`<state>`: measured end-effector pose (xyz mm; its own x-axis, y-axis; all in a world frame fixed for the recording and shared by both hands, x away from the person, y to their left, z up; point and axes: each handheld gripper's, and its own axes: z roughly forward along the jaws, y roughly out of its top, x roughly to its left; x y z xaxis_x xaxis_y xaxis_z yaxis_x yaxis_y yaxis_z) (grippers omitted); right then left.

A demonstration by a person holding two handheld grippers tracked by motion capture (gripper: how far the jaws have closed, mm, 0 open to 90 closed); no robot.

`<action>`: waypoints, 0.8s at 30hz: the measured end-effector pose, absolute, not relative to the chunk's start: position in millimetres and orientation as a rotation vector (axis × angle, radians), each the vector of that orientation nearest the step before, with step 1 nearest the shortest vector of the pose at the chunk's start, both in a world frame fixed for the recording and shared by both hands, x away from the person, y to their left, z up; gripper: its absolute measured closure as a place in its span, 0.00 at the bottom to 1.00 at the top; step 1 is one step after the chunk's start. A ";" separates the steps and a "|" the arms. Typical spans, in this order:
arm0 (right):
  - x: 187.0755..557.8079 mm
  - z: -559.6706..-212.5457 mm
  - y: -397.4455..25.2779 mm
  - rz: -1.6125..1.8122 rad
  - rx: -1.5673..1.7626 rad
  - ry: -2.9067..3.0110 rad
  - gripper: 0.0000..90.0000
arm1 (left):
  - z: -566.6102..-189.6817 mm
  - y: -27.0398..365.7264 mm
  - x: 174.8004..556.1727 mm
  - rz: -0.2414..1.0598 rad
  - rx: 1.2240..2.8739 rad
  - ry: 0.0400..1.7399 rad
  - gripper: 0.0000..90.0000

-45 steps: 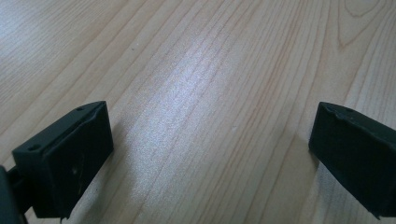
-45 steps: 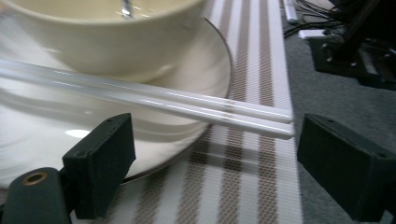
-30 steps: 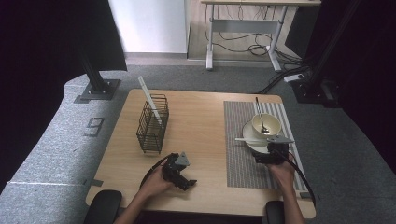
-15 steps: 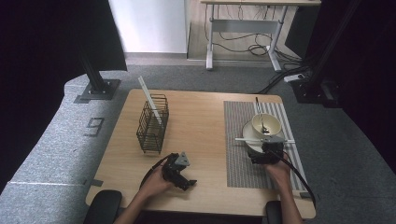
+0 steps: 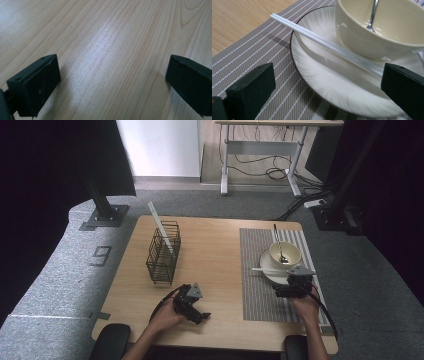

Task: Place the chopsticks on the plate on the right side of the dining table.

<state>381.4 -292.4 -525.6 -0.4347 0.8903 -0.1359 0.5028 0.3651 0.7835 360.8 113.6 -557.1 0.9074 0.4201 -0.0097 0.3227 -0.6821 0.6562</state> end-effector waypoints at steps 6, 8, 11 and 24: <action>361.3 -515.2 -292.7 0.903 1.193 2.083 0.00 | -557.0 113.6 360.9 0.184 2.377 0.527 0.00; 353.3 -512.6 -291.0 0.871 1.189 2.103 0.00 | -557.0 113.6 360.9 0.184 2.377 0.527 0.00; 343.7 -508.2 -289.5 0.856 1.191 2.123 0.00 | -557.0 113.7 360.9 0.184 2.377 0.526 0.00; 311.5 -476.4 -259.9 0.918 1.216 2.195 0.00 | -557.3 113.4 360.8 0.185 2.371 0.529 0.00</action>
<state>311.5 -259.9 -476.4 -0.4999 0.8627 -0.0765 0.5514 0.3851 0.7401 360.8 113.4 -557.3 0.9067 0.4216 -0.0104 0.3230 -0.6783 0.6600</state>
